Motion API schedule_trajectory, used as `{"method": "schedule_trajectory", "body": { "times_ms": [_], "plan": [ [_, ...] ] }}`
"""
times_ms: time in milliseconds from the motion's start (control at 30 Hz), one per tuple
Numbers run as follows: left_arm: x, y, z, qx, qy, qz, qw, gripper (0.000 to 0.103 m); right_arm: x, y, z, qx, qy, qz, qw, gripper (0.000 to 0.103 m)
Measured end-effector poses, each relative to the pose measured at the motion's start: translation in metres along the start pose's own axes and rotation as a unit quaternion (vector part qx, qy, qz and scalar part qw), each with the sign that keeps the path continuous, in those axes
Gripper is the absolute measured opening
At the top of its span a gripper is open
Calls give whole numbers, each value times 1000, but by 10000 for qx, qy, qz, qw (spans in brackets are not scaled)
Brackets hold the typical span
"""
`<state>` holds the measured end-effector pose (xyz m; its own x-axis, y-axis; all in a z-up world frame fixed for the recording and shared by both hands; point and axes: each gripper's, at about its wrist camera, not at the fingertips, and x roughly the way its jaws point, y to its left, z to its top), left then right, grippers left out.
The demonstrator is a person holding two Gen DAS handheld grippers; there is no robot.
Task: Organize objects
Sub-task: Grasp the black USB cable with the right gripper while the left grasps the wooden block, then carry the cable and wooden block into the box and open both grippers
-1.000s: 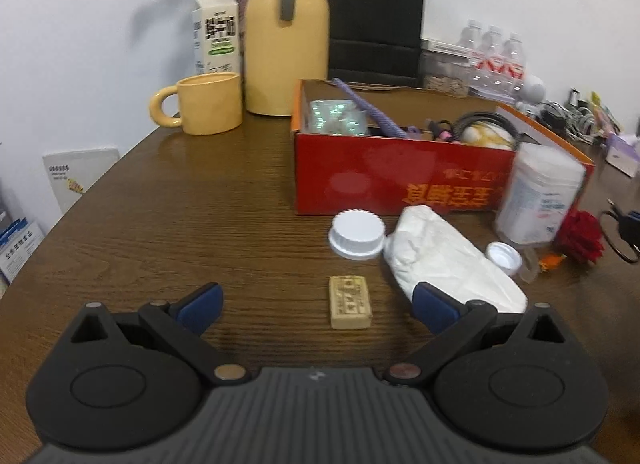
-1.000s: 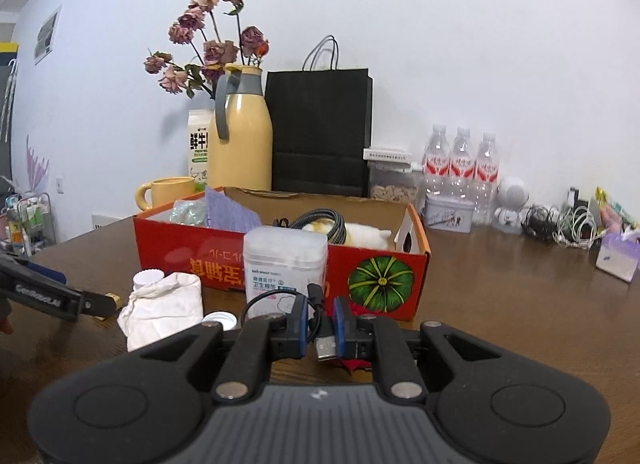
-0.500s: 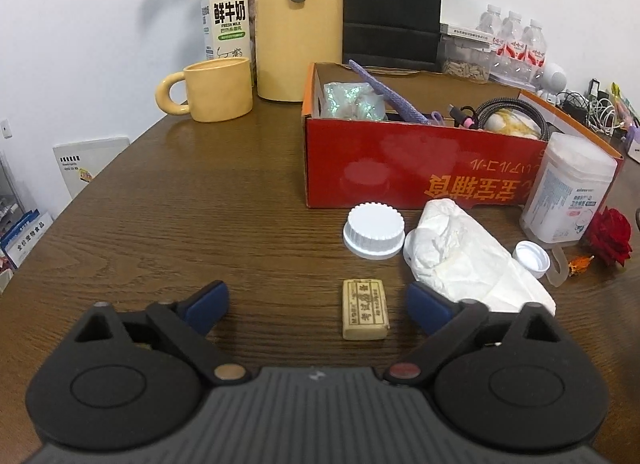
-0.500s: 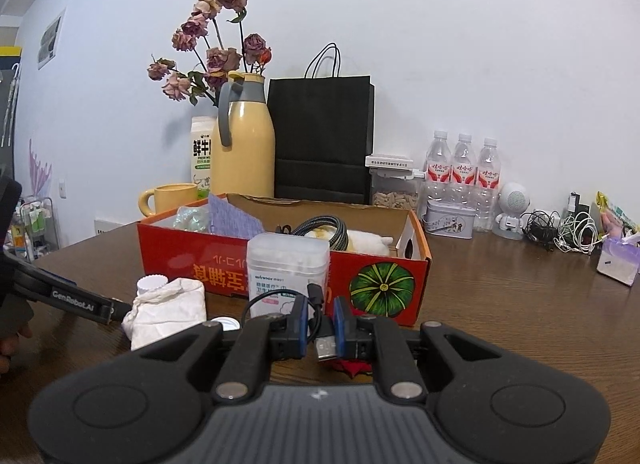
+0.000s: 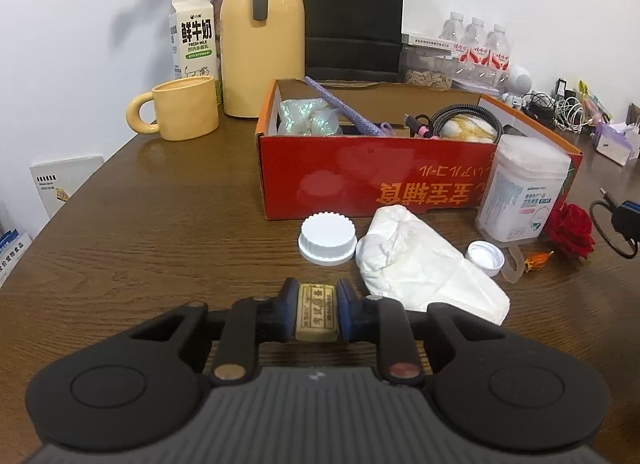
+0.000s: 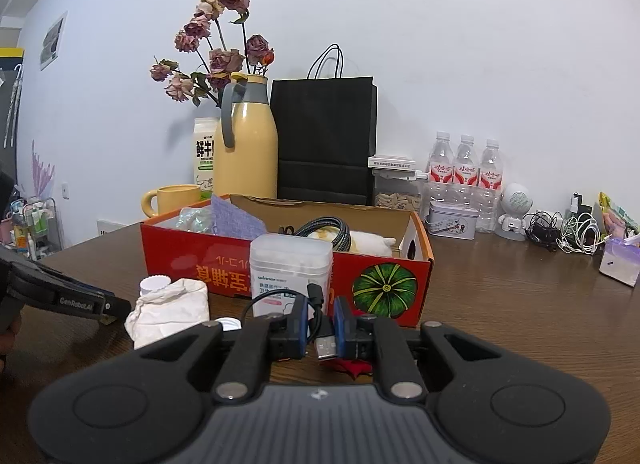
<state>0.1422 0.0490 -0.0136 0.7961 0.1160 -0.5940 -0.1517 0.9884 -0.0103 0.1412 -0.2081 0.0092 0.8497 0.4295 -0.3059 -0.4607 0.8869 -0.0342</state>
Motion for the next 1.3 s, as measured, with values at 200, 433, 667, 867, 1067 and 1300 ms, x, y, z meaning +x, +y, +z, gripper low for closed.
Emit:
{"method": "schedule_trajectory", "body": {
  "times_ms": [200, 433, 667, 867, 1067, 1300],
  "plan": [
    [-7, -1, 5, -24, -187, -126, 9997, 21, -1, 0, 0, -3, -29, -1, 10000, 13],
    [-28, -8, 26, 37, -716, -398, 9966, 21, -5, 3, 0, -95, -136, -26, 9999, 12],
    [-35, -20, 64, 82, -1262, -692, 9896, 21, -2, 6, 23, -262, -337, 19, 9991, 12],
    [-28, -32, 93, 66, -1579, -872, 9836, 22, 20, 8, 59, -436, -608, -34, 9972, 12],
    [-7, -40, 117, 8, -1658, -931, 9817, 22, 63, 2, 89, -388, -626, -170, 9971, 12],
    [33, -41, 142, -210, -1615, -791, 9835, 22, 118, -19, 103, -10, -463, -353, 9983, 12]
  ]
}}
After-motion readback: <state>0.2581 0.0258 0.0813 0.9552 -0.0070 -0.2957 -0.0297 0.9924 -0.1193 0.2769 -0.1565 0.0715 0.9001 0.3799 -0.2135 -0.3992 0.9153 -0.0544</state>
